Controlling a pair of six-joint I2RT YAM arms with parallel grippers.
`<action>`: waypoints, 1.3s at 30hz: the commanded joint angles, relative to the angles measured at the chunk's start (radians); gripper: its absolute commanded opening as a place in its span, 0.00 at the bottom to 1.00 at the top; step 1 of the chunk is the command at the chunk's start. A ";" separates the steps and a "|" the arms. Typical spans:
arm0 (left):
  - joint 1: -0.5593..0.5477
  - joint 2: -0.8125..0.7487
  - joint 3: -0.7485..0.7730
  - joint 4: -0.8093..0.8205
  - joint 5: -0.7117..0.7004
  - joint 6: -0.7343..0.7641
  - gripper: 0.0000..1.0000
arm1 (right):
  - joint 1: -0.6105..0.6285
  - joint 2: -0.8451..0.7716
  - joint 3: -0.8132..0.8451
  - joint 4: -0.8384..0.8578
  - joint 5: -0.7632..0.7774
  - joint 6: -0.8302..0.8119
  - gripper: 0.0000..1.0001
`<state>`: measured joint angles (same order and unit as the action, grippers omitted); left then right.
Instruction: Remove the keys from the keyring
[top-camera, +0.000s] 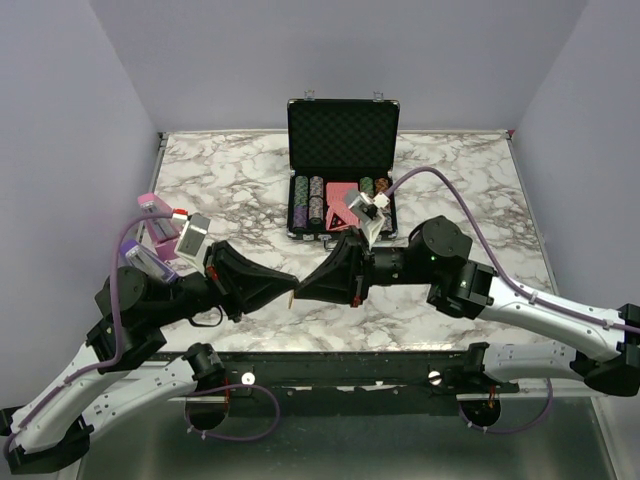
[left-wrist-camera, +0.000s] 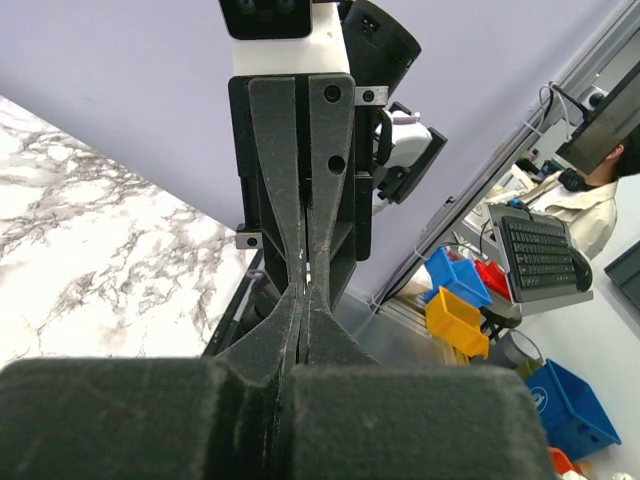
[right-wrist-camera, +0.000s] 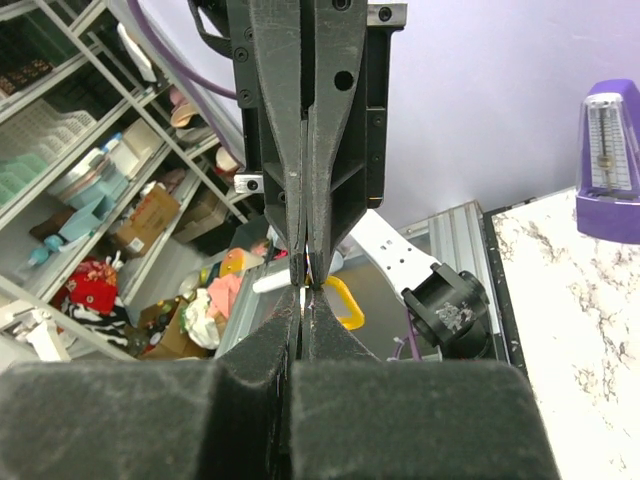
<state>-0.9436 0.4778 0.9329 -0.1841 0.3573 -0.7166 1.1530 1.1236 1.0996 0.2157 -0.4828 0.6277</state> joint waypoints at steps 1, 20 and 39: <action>-0.015 0.013 0.007 -0.080 0.083 -0.015 0.00 | -0.012 -0.042 -0.015 0.158 0.185 -0.002 0.01; -0.015 0.001 -0.005 -0.066 0.081 -0.029 0.00 | -0.013 -0.074 -0.044 0.197 0.227 0.013 0.01; -0.015 0.016 0.035 -0.227 -0.138 0.013 0.00 | -0.013 -0.048 0.011 0.038 0.314 0.004 0.01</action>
<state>-0.9558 0.4824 0.9371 -0.3027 0.3492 -0.7238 1.1416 1.0809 1.0637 0.3359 -0.2436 0.6460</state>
